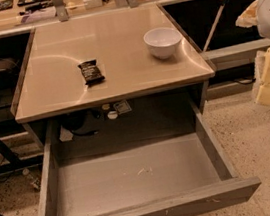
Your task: Place rxbar chocolate into top drawer
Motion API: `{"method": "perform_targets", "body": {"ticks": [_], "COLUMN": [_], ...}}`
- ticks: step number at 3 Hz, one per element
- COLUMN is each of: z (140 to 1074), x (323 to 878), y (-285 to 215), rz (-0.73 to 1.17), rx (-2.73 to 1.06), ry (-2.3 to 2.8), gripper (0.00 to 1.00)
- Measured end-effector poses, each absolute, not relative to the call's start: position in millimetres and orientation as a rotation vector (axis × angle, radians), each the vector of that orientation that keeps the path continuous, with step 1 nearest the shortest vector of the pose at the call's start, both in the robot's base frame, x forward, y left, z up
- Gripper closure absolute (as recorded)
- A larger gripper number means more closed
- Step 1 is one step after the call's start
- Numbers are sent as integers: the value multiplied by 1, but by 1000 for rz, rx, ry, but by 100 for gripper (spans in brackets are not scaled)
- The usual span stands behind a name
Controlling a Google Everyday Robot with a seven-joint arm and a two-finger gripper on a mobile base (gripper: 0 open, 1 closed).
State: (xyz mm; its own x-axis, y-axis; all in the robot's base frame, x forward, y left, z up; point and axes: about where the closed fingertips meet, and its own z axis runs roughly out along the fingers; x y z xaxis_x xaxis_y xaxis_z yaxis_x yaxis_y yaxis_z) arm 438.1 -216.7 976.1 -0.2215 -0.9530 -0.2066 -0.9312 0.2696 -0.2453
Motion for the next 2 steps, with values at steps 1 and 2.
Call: {"method": "perform_targets", "body": {"ticks": [1,2], "z": [976,968], "x": [438,481], "y": [-217,-189], "rz": [-98,-44], "rx": [-1725,-1716], "ry": [2232,2201], "gripper": [0,0]}}
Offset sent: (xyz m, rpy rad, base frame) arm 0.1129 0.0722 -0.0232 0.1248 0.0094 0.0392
